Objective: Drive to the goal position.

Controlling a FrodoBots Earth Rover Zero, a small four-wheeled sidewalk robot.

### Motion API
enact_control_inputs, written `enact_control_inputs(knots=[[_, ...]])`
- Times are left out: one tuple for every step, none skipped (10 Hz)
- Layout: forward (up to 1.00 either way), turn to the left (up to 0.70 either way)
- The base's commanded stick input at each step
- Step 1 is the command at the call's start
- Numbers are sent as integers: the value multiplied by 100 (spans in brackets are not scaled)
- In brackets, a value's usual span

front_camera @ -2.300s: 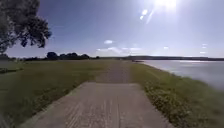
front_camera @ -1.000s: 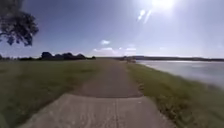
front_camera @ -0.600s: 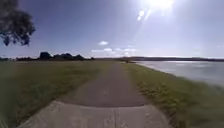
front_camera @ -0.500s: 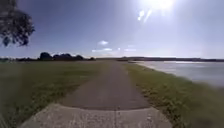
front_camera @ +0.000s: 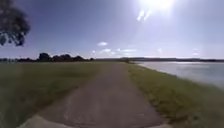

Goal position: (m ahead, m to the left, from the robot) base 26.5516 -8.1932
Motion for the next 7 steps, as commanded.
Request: enact_control_inputs(knots=[[70, 0], [70, 0], [70, 0], [70, 0], [70, 0], [70, 0], [70, 0]])
